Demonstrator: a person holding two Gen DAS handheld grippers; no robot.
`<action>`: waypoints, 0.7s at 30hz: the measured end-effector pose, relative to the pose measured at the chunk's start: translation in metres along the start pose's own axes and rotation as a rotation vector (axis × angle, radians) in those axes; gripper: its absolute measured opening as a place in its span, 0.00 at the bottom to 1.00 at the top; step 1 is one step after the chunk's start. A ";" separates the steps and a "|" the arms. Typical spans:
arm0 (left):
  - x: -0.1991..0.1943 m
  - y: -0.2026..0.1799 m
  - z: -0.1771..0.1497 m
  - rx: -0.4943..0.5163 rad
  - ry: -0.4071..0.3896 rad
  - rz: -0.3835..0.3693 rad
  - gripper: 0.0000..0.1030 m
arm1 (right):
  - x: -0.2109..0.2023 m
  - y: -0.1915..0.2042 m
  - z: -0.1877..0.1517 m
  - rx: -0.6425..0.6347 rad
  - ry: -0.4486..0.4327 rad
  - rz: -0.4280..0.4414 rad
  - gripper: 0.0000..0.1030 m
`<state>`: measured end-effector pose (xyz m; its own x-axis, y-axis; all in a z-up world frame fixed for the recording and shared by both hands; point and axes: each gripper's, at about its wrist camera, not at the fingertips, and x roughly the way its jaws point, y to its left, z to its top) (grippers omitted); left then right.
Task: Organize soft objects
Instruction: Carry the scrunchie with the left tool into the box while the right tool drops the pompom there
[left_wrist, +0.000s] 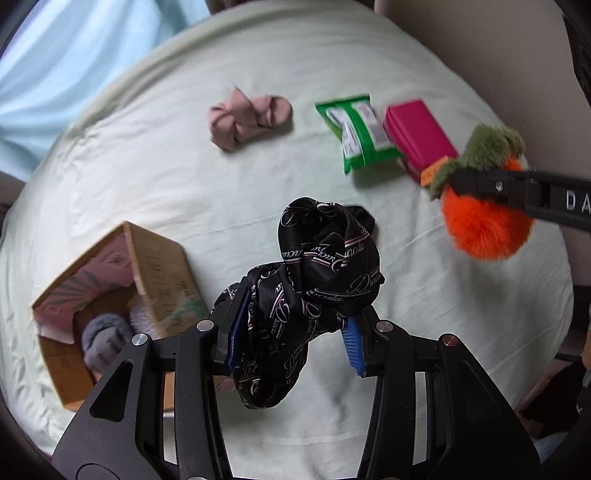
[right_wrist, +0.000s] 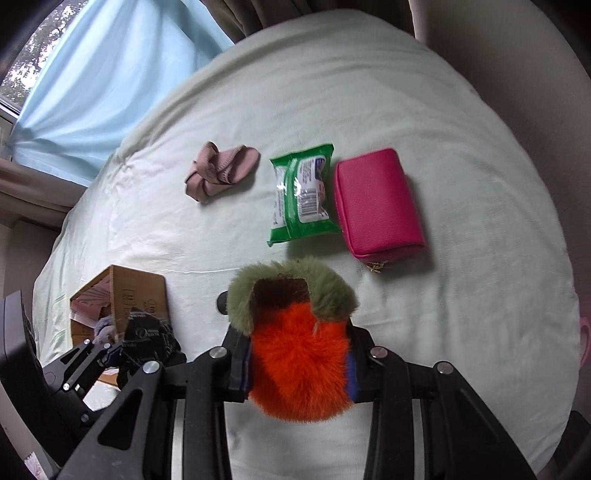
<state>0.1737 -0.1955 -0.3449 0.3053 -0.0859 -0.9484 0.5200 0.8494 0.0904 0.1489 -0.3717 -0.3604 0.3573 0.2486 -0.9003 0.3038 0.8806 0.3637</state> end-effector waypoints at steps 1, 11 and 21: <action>-0.015 0.000 -0.003 -0.013 -0.014 0.007 0.39 | -0.007 0.003 -0.001 -0.004 -0.011 0.006 0.32; -0.120 0.044 -0.016 -0.173 -0.128 0.029 0.39 | -0.088 0.045 -0.010 -0.080 -0.128 0.063 0.33; -0.175 0.144 -0.063 -0.339 -0.174 0.023 0.39 | -0.134 0.141 -0.035 -0.130 -0.202 0.120 0.33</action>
<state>0.1454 -0.0251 -0.1845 0.4599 -0.1267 -0.8789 0.2270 0.9737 -0.0216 0.1131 -0.2665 -0.1966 0.5570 0.2804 -0.7818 0.1375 0.8972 0.4197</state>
